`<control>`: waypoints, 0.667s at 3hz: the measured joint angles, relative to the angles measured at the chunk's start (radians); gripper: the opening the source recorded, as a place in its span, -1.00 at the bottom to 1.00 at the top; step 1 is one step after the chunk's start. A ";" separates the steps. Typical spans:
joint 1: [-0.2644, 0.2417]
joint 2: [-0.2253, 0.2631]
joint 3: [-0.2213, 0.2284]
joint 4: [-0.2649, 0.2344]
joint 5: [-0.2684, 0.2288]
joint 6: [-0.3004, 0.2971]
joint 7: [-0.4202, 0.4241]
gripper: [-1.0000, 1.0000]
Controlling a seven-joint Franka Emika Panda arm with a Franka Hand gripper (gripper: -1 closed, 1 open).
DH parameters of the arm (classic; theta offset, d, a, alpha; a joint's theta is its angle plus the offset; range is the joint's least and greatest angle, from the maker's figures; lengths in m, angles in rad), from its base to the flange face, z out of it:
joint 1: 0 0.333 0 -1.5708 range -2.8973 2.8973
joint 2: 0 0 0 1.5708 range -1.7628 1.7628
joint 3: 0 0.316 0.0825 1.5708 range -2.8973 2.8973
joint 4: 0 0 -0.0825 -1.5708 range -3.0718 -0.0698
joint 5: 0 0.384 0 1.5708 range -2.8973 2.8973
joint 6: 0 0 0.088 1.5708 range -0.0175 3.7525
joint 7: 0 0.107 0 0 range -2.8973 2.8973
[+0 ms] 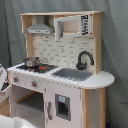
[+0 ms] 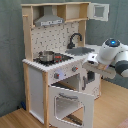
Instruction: Play with the kitchen
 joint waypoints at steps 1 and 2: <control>-0.015 -0.093 0.000 -0.001 -0.004 -0.046 0.000 1.00; -0.044 -0.188 0.005 0.000 -0.011 -0.067 0.000 1.00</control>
